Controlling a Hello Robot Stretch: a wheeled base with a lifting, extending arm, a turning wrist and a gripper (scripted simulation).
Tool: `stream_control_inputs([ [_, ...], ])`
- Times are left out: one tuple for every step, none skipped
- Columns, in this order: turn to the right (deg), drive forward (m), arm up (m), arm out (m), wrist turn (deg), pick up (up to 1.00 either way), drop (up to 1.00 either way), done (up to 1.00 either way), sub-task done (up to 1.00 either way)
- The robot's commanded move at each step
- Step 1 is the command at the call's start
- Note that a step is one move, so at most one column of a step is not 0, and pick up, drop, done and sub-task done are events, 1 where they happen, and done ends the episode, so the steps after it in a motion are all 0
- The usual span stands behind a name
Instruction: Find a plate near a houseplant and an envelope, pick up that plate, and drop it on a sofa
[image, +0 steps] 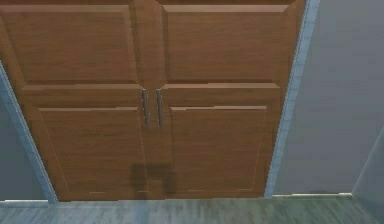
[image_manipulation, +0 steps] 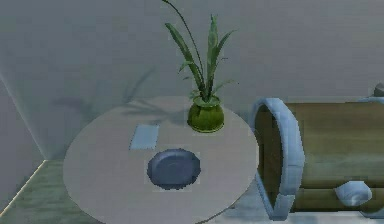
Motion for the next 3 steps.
stream_control_inputs([
  [0.0,0.00,0.30,0.00,0.0,0.00,0.00,0.00,0.00],
  [0.0,0.00,0.00,0.28,0.0,0.00,0.00,0.00,0.00],
  [0.0,0.00,0.00,0.00,45.0,0.00,0.00,0.00,0.00],
])
